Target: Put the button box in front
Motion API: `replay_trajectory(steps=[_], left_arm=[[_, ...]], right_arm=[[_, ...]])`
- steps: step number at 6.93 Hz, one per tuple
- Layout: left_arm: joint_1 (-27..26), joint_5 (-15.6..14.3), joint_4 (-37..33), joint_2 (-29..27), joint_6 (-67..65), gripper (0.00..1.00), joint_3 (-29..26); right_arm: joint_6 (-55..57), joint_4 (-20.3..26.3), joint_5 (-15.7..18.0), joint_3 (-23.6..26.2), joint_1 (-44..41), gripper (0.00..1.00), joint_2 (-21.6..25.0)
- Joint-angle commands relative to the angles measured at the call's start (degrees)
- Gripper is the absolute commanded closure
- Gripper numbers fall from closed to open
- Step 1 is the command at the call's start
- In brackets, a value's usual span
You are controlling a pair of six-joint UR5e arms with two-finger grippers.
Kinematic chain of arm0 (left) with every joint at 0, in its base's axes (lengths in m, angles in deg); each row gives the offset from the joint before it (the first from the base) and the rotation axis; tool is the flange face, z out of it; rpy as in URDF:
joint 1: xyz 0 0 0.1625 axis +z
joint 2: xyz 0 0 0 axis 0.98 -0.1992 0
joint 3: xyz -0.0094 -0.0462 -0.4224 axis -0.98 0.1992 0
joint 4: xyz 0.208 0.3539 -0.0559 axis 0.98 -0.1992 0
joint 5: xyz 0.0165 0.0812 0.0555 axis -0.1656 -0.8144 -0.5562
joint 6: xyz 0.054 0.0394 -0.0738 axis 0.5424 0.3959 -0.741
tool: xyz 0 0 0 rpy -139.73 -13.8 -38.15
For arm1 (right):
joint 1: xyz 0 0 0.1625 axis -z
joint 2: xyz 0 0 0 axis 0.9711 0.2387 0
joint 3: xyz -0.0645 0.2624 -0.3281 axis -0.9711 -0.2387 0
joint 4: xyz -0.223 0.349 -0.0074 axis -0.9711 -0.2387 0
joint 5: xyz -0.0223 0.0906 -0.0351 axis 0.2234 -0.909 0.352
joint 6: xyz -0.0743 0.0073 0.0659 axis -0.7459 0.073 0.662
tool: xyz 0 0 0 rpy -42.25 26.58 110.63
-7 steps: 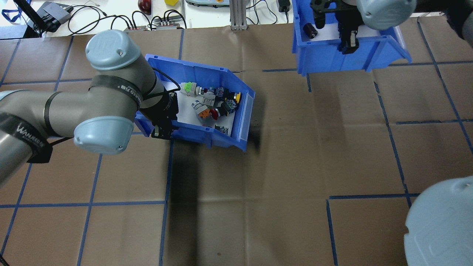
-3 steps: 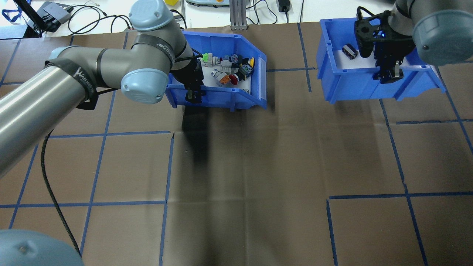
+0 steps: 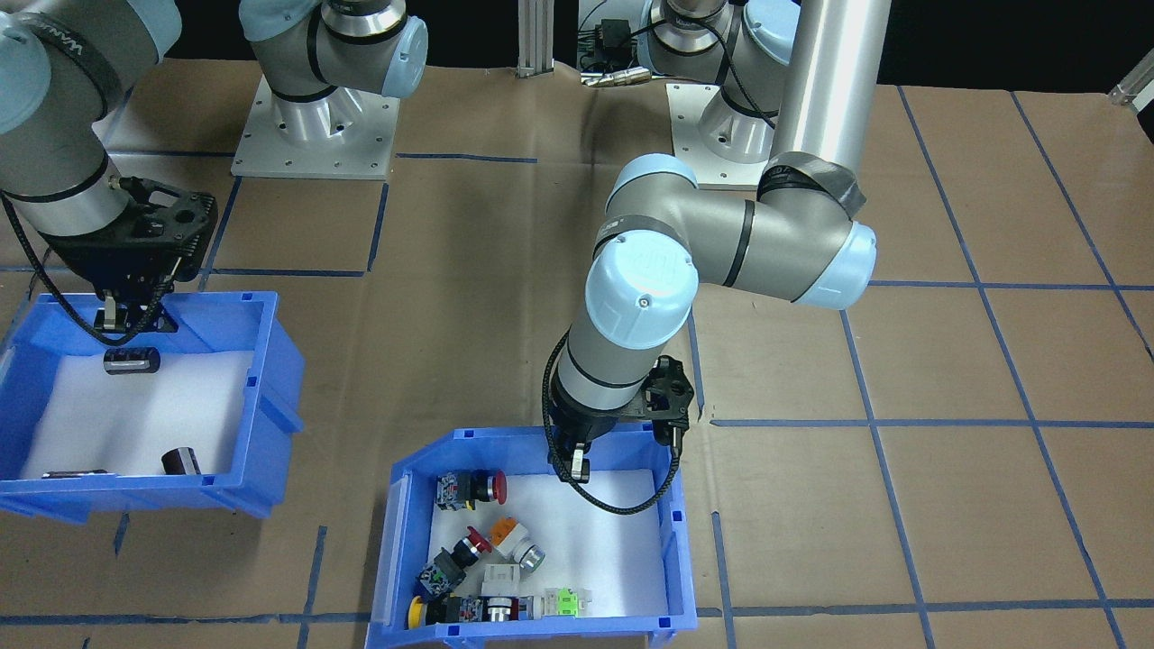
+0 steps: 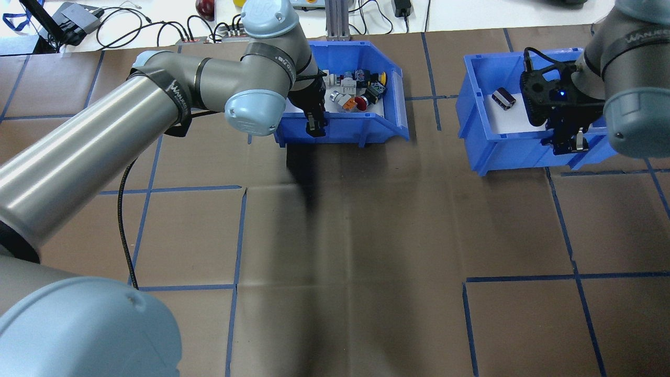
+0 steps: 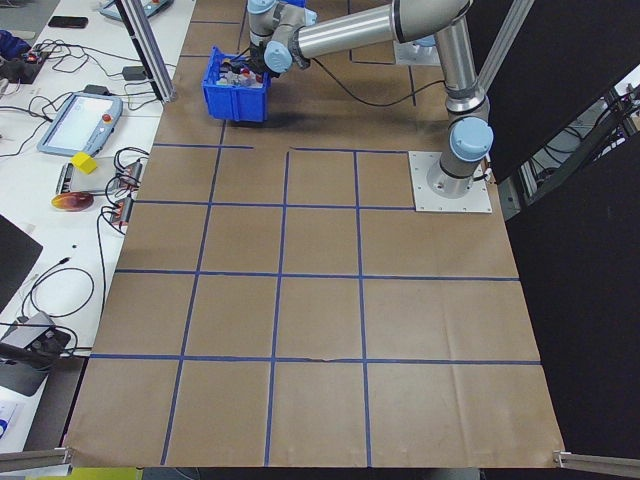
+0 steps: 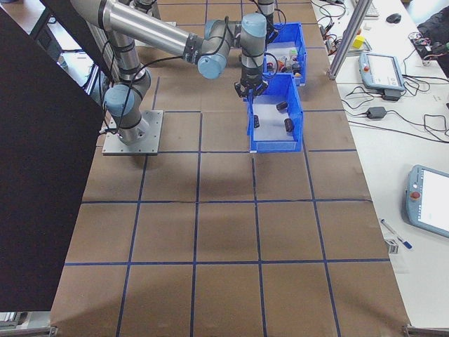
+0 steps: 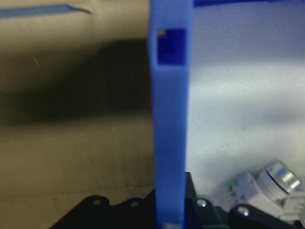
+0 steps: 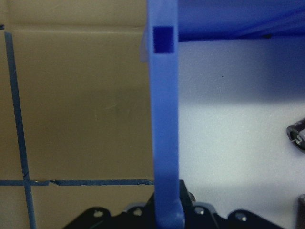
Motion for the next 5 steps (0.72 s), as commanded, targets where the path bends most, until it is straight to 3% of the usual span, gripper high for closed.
replay_trajectory(steps=[1, 5], left_arm=[[-1.86, 0.02, -0.21, -0.61, -0.85, 0.97, 0.10], [-2.57, 0.02, -0.21, -1.04, 0.82, 0.92, 0.72]], right_arm=[[-1.28, -0.17, -0.26, 2.93, 0.63, 0.94, 2.20], [-1.28, -0.08, -0.26, 7.76, 0.63, 0.94, 7.03]])
